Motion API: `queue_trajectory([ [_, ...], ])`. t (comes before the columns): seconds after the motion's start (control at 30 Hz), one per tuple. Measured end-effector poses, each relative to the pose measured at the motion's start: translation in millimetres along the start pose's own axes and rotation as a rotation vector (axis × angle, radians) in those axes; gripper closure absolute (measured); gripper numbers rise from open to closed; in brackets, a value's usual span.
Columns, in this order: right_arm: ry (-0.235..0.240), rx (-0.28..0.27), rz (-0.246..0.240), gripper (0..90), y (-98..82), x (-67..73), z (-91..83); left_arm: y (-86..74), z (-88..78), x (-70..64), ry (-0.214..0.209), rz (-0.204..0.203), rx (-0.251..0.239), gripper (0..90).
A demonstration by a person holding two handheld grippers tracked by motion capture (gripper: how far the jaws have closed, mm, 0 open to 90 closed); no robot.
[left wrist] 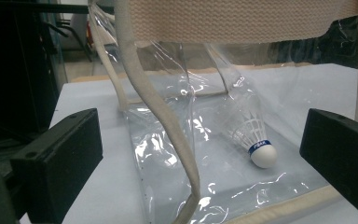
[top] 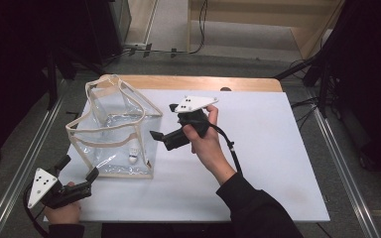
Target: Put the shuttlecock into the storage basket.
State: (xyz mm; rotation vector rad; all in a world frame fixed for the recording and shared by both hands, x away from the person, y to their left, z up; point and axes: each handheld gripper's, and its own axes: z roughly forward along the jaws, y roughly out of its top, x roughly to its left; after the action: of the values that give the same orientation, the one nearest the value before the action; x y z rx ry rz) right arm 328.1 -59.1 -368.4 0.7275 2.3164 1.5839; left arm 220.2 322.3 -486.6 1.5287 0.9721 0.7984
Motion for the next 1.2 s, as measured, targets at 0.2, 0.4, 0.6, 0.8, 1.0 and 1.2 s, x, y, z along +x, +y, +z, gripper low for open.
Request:
queue_trajectory([
  [0.2, -0.016, -0.006, 0.012, 0.0, -8.4, -4.9, -5.8, 0.0, 0.0, -0.1, 0.001, 0.001, 0.001, 0.0],
  [0.4, -0.043, -0.003, 0.016, 0.0, -18.5, -8.1, -11.3, 0.0, 0.0, -0.2, 0.001, 0.002, 0.003, 0.0],
  [0.6, -0.062, -0.007, 0.034, 0.0, -30.3, -14.1, -19.2, 0.0, 0.2, -0.2, 0.001, 0.003, 0.003, 0.0],
  [0.8, -0.077, -0.007, 0.041, 0.0, -42.6, -19.6, -26.5, 0.0, 0.4, -0.5, 0.001, 0.002, 0.003, 0.0],
  [1.0, -0.093, -0.006, 0.055, 0.0, -54.4, -24.3, -32.6, 0.0, 0.3, -0.6, 0.001, 0.002, 0.004, 0.0],
  [1.2, -0.107, -0.009, 0.066, 0.0, -65.7, -28.5, -39.3, 0.0, 0.5, -0.9, 0.002, 0.004, 0.005, 0.0],
])
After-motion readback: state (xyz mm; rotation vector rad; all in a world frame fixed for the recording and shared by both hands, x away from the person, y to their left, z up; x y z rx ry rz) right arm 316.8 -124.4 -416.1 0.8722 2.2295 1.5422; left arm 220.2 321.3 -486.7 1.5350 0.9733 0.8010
